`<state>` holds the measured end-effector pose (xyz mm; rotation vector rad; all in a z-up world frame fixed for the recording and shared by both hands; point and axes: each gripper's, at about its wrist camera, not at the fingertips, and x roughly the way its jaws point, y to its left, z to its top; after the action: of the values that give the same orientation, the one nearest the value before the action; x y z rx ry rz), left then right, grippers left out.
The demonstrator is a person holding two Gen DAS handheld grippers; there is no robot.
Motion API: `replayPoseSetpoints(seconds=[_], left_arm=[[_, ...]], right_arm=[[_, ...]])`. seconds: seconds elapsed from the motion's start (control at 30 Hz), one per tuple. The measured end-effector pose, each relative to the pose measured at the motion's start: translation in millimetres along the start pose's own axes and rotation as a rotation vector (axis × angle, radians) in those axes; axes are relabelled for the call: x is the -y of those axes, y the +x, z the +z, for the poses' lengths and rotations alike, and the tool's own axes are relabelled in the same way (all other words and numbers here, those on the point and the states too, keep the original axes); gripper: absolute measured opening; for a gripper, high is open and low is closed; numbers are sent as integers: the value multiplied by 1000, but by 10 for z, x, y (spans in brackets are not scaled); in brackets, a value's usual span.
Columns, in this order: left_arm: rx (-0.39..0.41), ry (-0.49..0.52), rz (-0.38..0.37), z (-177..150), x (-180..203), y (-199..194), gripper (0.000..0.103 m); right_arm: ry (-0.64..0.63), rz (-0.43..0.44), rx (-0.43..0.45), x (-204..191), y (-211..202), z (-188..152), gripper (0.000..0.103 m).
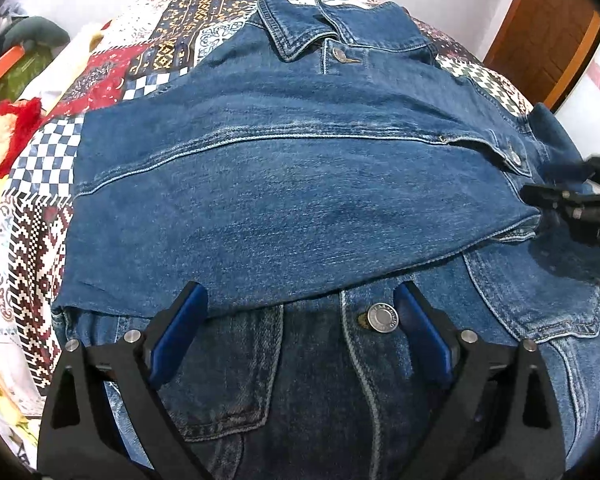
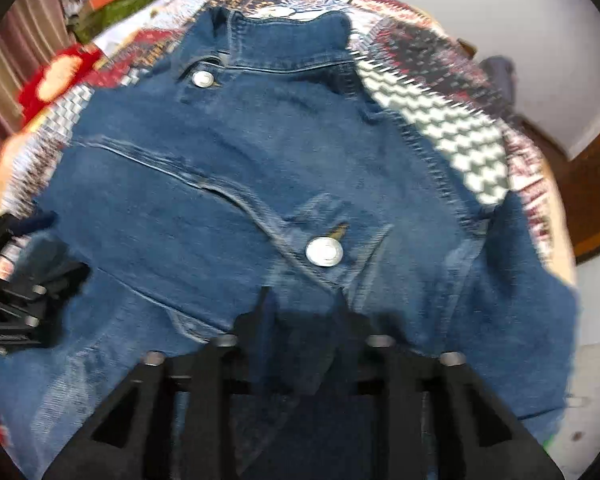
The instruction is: Fold large clothes
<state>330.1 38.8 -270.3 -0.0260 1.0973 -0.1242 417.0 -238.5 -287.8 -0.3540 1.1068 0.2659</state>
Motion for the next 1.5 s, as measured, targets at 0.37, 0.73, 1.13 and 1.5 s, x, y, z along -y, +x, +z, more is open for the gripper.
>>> replayPoseSetpoints(seconds=[0.37, 0.73, 1.13, 1.5], left_arm=[[22, 45, 35, 2, 78, -218, 96], [160, 62, -5, 441, 327, -791, 96], [112, 96, -67, 930, 742, -511, 97], [-98, 93, -97, 925, 963, 362, 97]], right_arm=[[164, 65, 51, 412, -375, -257, 81], [566, 210, 185, 1473, -942, -762, 81], [913, 316, 122, 2284, -617, -1535, 81], [1084, 471, 164, 2600, -218, -1654, 81]])
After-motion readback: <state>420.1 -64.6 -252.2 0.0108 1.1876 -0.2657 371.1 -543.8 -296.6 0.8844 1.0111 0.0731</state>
